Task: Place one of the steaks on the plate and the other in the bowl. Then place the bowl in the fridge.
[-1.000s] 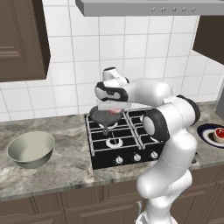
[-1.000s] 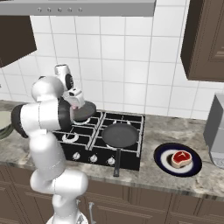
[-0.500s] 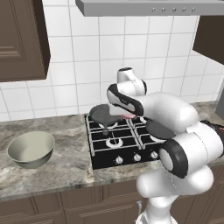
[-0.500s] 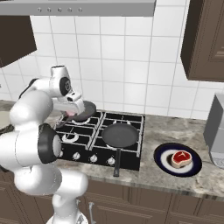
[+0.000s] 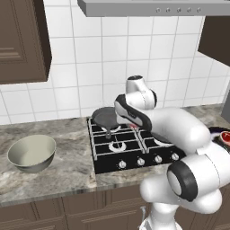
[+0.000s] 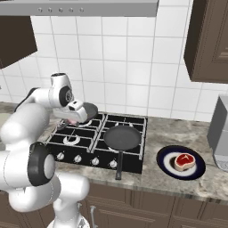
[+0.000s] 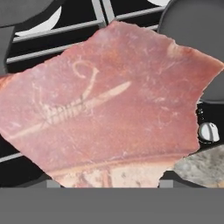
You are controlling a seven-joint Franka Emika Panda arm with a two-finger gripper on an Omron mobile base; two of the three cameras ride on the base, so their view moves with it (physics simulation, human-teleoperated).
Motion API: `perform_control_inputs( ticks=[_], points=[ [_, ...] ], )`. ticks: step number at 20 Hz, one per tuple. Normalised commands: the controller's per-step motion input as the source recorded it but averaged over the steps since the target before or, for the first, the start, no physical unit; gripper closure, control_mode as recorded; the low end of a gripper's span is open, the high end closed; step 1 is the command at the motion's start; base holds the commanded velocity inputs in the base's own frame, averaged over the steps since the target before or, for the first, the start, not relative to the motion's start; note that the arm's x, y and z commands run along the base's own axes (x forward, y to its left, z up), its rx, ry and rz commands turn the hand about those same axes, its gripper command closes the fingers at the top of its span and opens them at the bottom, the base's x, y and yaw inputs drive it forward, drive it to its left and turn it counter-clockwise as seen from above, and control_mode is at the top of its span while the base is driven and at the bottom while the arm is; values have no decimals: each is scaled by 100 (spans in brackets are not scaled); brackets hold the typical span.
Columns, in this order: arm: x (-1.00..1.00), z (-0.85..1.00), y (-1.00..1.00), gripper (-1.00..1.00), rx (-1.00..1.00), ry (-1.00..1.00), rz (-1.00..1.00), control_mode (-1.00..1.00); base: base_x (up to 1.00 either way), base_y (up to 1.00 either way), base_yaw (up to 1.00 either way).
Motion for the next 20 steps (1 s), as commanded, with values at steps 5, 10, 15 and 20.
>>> perform_control_inputs(
  ticks=[5, 10, 15, 20],
  points=[
    [0, 0, 1, 100, 0, 0, 0, 100, 0, 7, 0],
    [0, 0, 0, 100, 0, 0, 0, 100, -3, 57, 0],
    [0, 0, 0, 100, 0, 0, 0, 100, -5, 85, 0],
    [0, 0, 0, 100, 0, 0, 0, 100, -13, 96, 0]
  ],
)
